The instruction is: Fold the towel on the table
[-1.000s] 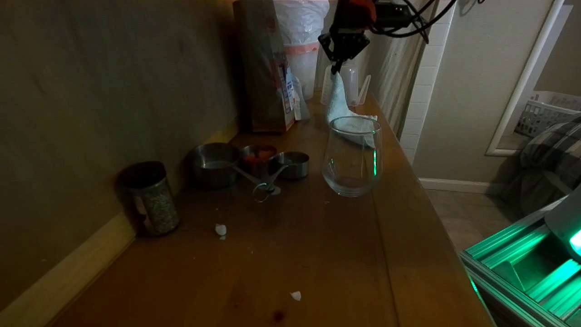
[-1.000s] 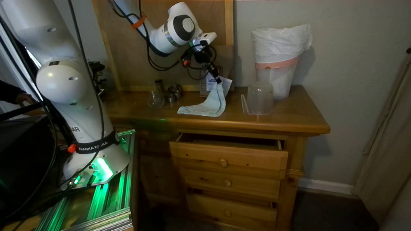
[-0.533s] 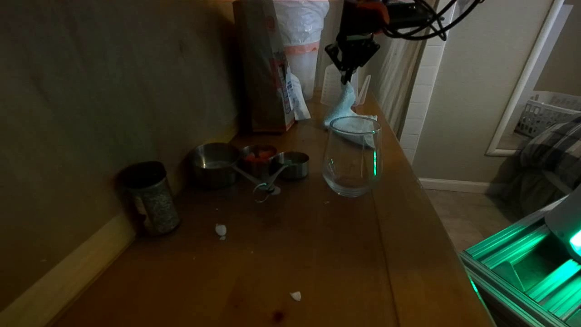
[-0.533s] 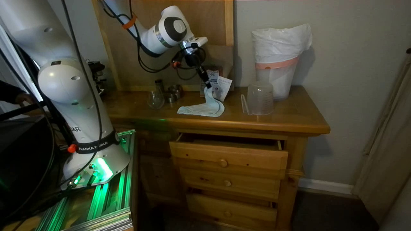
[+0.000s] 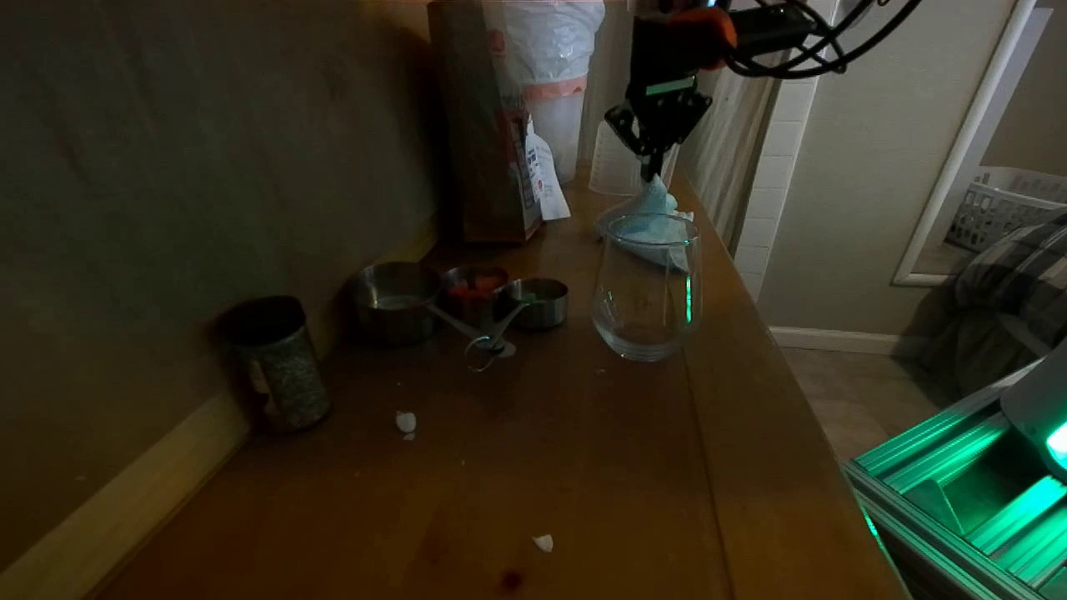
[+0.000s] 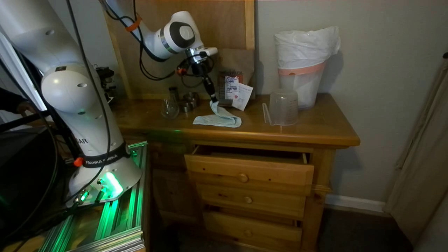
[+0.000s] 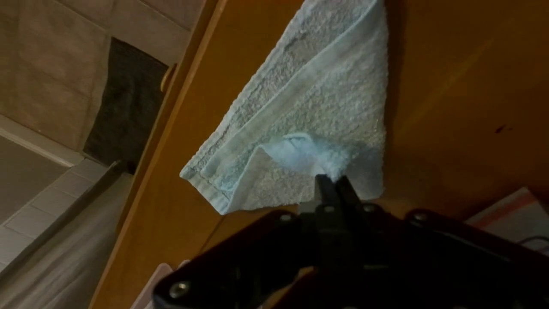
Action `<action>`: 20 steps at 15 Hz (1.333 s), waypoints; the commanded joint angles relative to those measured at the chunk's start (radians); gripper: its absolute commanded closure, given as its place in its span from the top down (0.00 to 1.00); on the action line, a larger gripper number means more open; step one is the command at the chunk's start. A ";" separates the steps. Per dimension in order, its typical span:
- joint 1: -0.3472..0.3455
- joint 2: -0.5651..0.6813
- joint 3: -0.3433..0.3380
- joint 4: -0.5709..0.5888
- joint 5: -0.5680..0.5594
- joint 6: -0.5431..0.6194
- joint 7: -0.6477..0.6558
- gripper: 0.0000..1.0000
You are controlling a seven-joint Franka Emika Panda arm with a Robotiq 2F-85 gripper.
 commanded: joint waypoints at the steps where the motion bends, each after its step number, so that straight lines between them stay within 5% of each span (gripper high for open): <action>1: -0.008 -0.029 0.031 -0.025 0.040 -0.054 -0.060 0.04; 17: 0.011 0.013 0.031 -0.050 0.295 -0.085 -0.308 0.06; 18: 0.014 0.014 0.029 -0.050 0.313 -0.089 -0.330 0.30; 20: 0.016 0.015 0.025 -0.047 0.349 -0.104 -0.371 0.32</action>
